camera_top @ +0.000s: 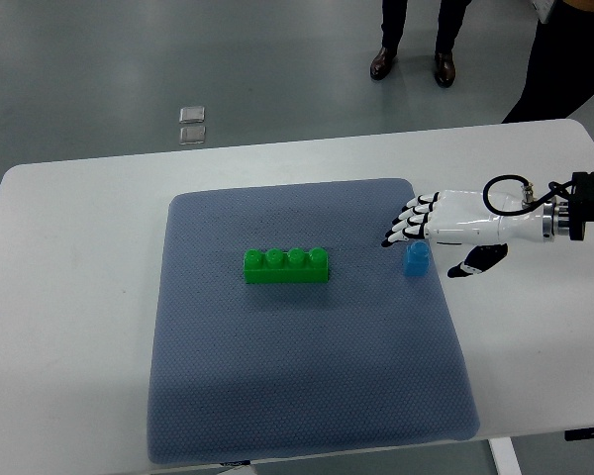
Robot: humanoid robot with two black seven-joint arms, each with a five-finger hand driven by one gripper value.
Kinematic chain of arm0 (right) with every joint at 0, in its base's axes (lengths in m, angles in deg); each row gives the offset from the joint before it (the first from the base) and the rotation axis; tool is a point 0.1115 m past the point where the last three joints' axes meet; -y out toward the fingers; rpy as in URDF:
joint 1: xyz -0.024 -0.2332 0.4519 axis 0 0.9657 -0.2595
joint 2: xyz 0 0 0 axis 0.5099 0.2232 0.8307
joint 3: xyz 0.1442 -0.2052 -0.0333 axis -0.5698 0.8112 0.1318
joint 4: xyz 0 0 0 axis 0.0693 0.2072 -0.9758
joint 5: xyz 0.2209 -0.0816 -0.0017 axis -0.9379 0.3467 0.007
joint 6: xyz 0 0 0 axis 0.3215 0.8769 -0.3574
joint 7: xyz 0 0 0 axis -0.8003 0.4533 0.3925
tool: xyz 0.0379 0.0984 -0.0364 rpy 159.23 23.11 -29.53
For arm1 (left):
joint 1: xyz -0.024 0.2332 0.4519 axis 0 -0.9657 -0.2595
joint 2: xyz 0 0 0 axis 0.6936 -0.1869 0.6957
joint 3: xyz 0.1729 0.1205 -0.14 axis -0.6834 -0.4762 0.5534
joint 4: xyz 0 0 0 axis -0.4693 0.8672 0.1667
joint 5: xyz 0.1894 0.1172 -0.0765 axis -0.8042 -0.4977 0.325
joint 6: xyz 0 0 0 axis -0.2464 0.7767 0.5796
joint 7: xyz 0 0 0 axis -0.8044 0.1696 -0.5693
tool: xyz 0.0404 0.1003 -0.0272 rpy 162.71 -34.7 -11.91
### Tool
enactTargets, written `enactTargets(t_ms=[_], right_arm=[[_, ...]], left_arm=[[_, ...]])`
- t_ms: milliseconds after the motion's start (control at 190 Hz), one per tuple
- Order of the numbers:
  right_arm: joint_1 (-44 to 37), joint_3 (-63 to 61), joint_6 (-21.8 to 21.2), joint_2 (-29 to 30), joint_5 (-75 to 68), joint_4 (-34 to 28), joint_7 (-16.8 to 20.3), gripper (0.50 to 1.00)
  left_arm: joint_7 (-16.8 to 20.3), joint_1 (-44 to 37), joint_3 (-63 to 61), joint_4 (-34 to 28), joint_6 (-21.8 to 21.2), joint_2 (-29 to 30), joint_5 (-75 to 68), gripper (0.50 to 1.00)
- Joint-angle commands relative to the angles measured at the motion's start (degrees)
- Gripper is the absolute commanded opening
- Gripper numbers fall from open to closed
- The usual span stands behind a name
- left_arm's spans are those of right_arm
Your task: Stack blue block on green block with right hand
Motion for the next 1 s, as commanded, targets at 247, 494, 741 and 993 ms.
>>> enactTargets(t_ms=[247,494,741,993], right_arm=[[-0.79,0.42,-0.09,2.29,-0.45,2.75,0.00,0.889],[-1.84,-0.81,-17.14,1.50,-13.81,3.37,0.00,0.881],[-5.00,-0.81,-23.11,0.80,-25.85,3.28,0.00,0.883],[-9.31,-0.81,-22.32,-0.43,-45.70,3.63,12.93,0.887]], left_arm=[[0.01,-0.03,-0.01,0.00,-0.01,0.00,0.00,1.000],[0.01,-0.03,-0.01,0.00,-0.01,0.00,0.00,1.000],[0.01,0.06,-0.01,0.00,-0.01,0.00,0.00,1.000],[0.01,-0.03,-0.01,0.00,-0.01,0.00,0.00,1.000]])
